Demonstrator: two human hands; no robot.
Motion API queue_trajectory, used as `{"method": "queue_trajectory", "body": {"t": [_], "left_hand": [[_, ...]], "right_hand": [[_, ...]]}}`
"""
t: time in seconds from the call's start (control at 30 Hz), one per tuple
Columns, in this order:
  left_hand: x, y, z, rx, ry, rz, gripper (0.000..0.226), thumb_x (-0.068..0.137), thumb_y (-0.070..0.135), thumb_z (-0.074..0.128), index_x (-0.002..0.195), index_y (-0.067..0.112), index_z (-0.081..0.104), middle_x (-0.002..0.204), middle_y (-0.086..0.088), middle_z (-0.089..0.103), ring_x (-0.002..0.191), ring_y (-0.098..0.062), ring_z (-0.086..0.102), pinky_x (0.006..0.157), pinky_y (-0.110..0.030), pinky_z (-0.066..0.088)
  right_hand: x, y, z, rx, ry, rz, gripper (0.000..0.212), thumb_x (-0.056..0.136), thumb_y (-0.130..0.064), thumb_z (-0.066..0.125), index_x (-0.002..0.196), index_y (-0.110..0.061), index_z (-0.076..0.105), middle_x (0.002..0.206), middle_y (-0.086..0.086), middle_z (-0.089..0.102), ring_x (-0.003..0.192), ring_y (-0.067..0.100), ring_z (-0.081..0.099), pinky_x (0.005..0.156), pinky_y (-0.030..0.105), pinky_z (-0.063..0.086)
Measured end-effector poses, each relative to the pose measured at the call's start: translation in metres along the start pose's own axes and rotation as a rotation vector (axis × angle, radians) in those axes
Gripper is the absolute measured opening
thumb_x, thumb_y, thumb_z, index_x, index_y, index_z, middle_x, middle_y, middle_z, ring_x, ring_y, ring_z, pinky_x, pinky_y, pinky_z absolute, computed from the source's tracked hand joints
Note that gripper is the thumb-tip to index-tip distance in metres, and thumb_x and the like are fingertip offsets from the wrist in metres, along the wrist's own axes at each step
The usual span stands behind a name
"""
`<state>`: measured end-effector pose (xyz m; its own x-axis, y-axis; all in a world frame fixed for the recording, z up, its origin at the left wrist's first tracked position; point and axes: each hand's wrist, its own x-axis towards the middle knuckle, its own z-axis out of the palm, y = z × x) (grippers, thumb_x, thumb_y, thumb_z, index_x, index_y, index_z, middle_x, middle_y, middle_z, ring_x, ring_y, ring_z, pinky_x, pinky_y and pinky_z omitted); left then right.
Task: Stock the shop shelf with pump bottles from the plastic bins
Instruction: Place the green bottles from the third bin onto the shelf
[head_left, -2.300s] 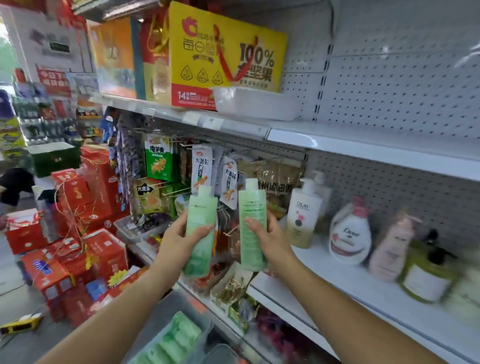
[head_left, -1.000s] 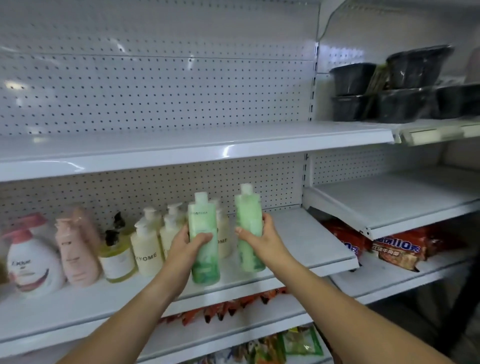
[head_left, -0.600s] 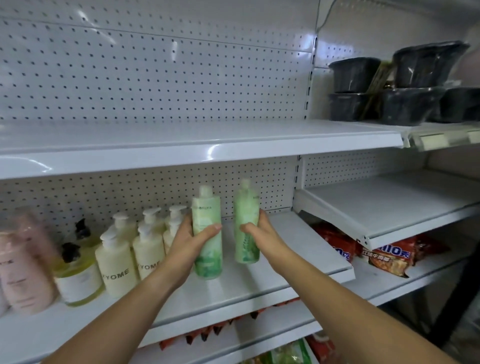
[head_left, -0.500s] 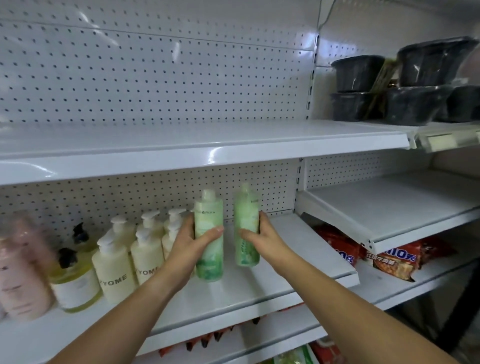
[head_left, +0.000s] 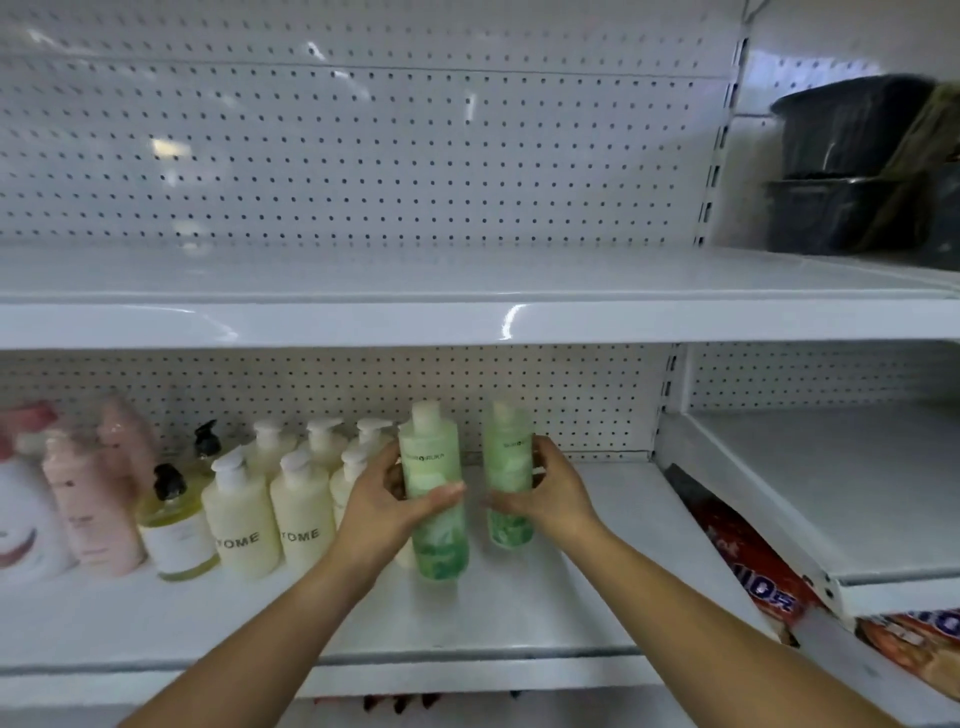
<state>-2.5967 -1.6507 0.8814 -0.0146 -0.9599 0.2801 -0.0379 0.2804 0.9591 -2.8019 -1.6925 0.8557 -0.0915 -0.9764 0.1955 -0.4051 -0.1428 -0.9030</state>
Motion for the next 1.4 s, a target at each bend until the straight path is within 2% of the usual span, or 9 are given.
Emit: {"method": "queue_trajectory", "body": {"t": [0.17,0.3,0.47,0.7,0.87,1.0,1.1,1.23,1.4], "left_hand": [[-0.002,-0.004,-0.006,0.058,0.055,-0.025,0.06,0.061,0.026,0.089,0.115,0.021,0.062,0.102,0.004,0.076,0.091,-0.008,0.072,0.073,-0.024,0.059],[-0.001,-0.005,-0.015,0.058,0.059,-0.024,0.061,0.058,0.028,0.088,0.113,0.02,0.063,0.102,0.003,0.076,0.093,-0.012,0.072,0.077,-0.029,0.06],[-0.002,-0.007,-0.025,0.033,0.038,-0.04,0.055,0.061,0.022,0.087,0.111,0.02,0.064,0.101,0.004,0.076,0.093,-0.011,0.072,0.074,-0.026,0.059],[0.0,-0.009,-0.037,0.007,0.022,-0.053,0.056,0.063,0.013,0.087,0.113,0.018,0.063,0.102,0.004,0.076,0.093,-0.01,0.072,0.074,-0.024,0.058],[-0.001,-0.012,-0.044,-0.005,0.014,-0.062,0.057,0.062,0.009,0.088,0.112,0.018,0.062,0.1,0.003,0.076,0.092,-0.011,0.072,0.073,-0.023,0.058],[0.0,-0.014,-0.047,0.002,-0.003,-0.064,0.056,0.064,0.005,0.088,0.112,0.019,0.062,0.101,0.004,0.076,0.093,-0.011,0.072,0.074,-0.022,0.058],[0.0,-0.015,-0.045,0.019,-0.026,-0.049,0.058,0.061,0.011,0.089,0.112,0.019,0.062,0.101,0.004,0.075,0.093,-0.011,0.072,0.075,-0.024,0.058],[0.004,-0.016,-0.034,0.041,-0.039,-0.037,0.06,0.061,0.014,0.092,0.114,0.018,0.063,0.102,0.004,0.075,0.094,-0.011,0.072,0.077,-0.027,0.059],[0.007,-0.019,-0.011,0.042,-0.045,-0.033,0.061,0.062,0.015,0.093,0.113,0.019,0.061,0.1,0.004,0.076,0.093,-0.011,0.073,0.076,-0.029,0.06]], "right_hand": [[0.018,0.01,0.017,-0.01,-0.058,0.025,0.077,0.058,-0.029,0.095,0.116,-0.035,0.044,0.111,-0.01,0.059,0.103,0.014,0.061,0.08,0.026,0.052],[0.033,0.019,0.033,0.037,-0.06,0.047,0.075,0.058,-0.026,0.096,0.114,-0.032,0.046,0.104,-0.016,0.058,0.096,0.009,0.06,0.066,0.015,0.045],[0.048,0.031,0.053,0.033,-0.016,0.076,0.076,0.053,-0.029,0.096,0.113,-0.028,0.049,0.103,-0.013,0.061,0.095,0.01,0.062,0.079,0.03,0.055],[0.057,0.032,0.068,0.024,-0.043,0.045,0.069,0.06,-0.02,0.094,0.109,-0.029,0.046,0.098,-0.02,0.056,0.086,-0.006,0.053,0.065,0.013,0.043],[0.065,0.04,0.074,0.114,-0.047,0.073,0.054,0.072,-0.009,0.087,0.104,-0.027,0.049,0.106,-0.004,0.063,0.085,0.002,0.058,0.058,0.007,0.046],[0.059,0.044,0.072,0.11,-0.09,0.059,0.073,0.066,-0.009,0.091,0.12,-0.026,0.045,0.105,-0.01,0.06,0.086,-0.004,0.056,0.056,0.005,0.046],[0.052,0.046,0.067,0.106,-0.129,0.051,0.084,0.064,-0.013,0.092,0.128,-0.034,0.042,0.11,-0.018,0.058,0.095,-0.007,0.055,0.063,0.007,0.046],[0.043,0.038,0.046,0.088,-0.013,0.001,0.067,0.081,-0.006,0.077,0.135,-0.03,0.044,0.12,-0.013,0.058,0.114,0.009,0.054,0.091,0.019,0.044],[-0.009,0.012,0.017,0.172,-0.064,-0.132,0.06,0.077,0.009,0.053,0.119,-0.034,0.06,0.121,-0.011,0.066,0.114,0.01,0.063,0.092,0.023,0.05]]}}
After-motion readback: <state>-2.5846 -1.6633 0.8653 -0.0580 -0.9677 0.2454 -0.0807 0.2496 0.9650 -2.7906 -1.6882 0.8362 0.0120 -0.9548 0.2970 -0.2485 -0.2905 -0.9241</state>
